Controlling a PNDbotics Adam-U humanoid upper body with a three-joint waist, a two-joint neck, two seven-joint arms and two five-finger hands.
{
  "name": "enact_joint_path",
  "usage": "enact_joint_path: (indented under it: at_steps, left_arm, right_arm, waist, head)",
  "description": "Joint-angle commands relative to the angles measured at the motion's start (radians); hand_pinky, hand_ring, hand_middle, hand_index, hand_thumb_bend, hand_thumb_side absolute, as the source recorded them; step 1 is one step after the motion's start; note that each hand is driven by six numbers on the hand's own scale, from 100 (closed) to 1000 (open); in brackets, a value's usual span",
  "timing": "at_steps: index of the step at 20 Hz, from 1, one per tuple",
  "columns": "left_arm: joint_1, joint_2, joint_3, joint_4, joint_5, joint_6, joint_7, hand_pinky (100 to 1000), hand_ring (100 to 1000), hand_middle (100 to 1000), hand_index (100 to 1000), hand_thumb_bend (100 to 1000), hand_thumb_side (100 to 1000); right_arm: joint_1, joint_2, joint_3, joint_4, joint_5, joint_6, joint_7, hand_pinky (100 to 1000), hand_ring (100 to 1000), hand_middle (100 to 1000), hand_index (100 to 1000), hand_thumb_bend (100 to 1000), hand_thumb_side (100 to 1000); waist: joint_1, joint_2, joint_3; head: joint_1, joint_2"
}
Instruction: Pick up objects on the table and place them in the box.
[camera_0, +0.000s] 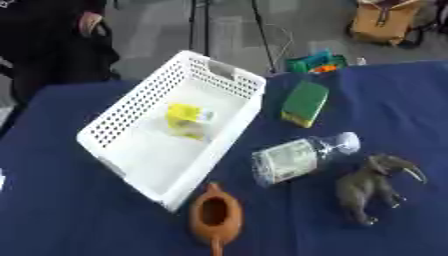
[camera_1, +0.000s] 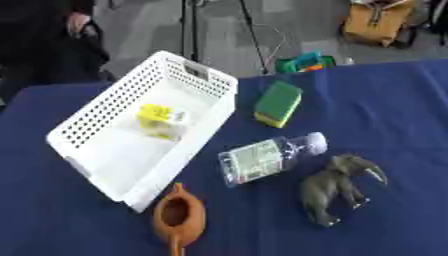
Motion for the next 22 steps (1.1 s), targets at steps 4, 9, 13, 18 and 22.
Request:
enact_joint_path:
  at_steps: [4, 9, 13, 18, 22]
  left_arm:
    - [-0.004, 0.023, 0.011, -0.011, 0.000, 0.000, 0.002, 594, 668, 744, 821, 100, 960]
    - [-0.003, 0.024, 0.011, -0.011, -0.001, 0.001, 0.003, 595, 669, 744, 822, 100, 960]
    - [-0.002, 0.026, 0.008, -0.011, -0.002, 0.002, 0.000, 596, 669, 745, 821, 100, 962]
    - [-0.002, 0.032, 0.003, -0.011, -0.002, 0.002, -0.005, 597, 669, 744, 821, 100, 961]
    - [-0.001, 0.035, -0.001, -0.011, -0.002, 0.001, -0.011, 597, 669, 744, 821, 100, 961]
  right_arm:
    - [-0.004, -0.022, -0.011, -0.017, -0.001, 0.001, 0.007, 812, 803, 751, 833, 100, 918]
    - [-0.005, -0.029, -0.008, -0.017, 0.000, -0.001, 0.011, 813, 805, 755, 839, 100, 919]
    - [-0.016, -0.080, 0.015, -0.017, 0.008, -0.018, 0.063, 833, 826, 783, 865, 100, 910]
    - [-0.032, -0.186, 0.074, -0.017, 0.039, -0.082, 0.250, 875, 863, 828, 889, 100, 880]
    - [-0.059, -0.265, 0.116, -0.017, 0.061, -0.145, 0.420, 902, 887, 872, 916, 100, 876]
  waist:
    - [-0.007, -0.027, -0.001]
    - [-0.009, -0.028, -0.002]
    - [-0.019, -0.032, -0.004]
    - [-0.030, -0.039, -0.003]
    - [-0.037, -0.043, -0.001]
  head:
    - [-0.001, -0.014]
    - [-0.002, -0.013]
    - [-0.007, -0.007]
    - [-0.013, -0.004]
    - [-0.014, -0.005]
